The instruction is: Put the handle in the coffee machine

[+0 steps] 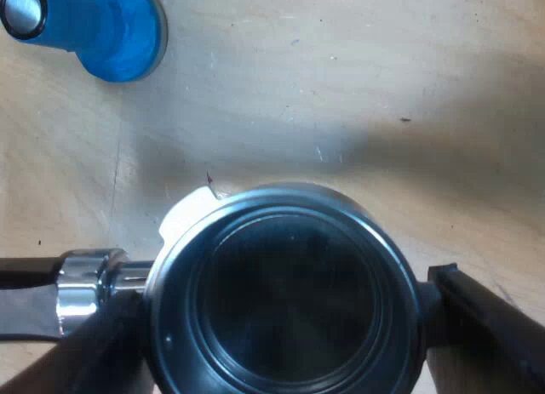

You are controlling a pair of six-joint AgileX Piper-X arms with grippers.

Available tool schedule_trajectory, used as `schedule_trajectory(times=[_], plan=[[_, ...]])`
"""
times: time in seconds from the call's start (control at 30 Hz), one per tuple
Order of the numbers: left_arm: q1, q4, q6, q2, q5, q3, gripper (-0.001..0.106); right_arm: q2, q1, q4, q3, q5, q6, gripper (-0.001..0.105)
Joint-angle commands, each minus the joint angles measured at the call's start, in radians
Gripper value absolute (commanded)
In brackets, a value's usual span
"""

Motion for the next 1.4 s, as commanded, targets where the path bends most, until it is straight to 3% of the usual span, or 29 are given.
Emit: schedule_trajectory(times=[0.03,0.17,0.23,0.3,0.33,0.37,0.43,0.47,1.0,1.1,1.17,1.27,1.4], plan=[[-0.006,-0.014,0.0,0.002,0.001,-0.003,0.081,-0.016,0.001,-0.008,-0.008,-0.017,0.004,0.0],[-0.006,-0.014,0.0,0.002,-0.001,-0.003,0.067,-0.016,0.001,-0.008,-0.008,-0.017,0.004,0.0],[-0.006,-0.014,0.0,0.002,-0.001,-0.003,0.049,-0.016,0.001,-0.008,-0.008,-0.017,0.012,0.0],[-0.006,-0.014,0.0,0.002,-0.001,-0.003,0.042,-0.016,0.001,-0.008,-0.008,-0.017,0.013,0.0],[-0.006,-0.014,0.0,0.002,-0.001,-0.003,0.026,-0.016,0.001,-0.008,-0.008,-0.017,0.013,0.0],[-0.006,-0.014,0.0,0.002,-0.001,-0.003,0.018,-0.016,0.001,-0.008,-0.008,-0.017,0.014,0.0],[-0.006,-0.014,0.0,0.002,-0.001,-0.003,0.015,-0.016,0.001,-0.008,-0.008,-0.017,0.026,0.0],[-0.006,-0.014,0.0,0.002,0.009,-0.003,0.0,-0.016,0.001,-0.008,-0.008,-0.017,0.027,0.0],[-0.006,-0.014,0.0,0.002,0.014,-0.003,0.0,-0.016,0.001,-0.008,-0.008,0.02,0.065,0.002],[-0.006,-0.014,0.0,0.002,0.014,-0.003,0.0,-0.016,0.001,-0.008,-0.008,0.02,0.065,0.021],[-0.006,-0.014,0.0,0.002,0.014,-0.003,0.0,-0.016,0.001,-0.008,-0.008,0.02,0.065,0.051],[-0.006,-0.014,0.0,0.002,0.014,-0.003,0.0,-0.016,0.001,-0.008,-0.008,0.015,0.053,0.083],[-0.006,-0.014,0.0,0.002,0.014,-0.003,0.0,-0.016,0.001,-0.008,-0.008,0.01,0.042,0.09]])
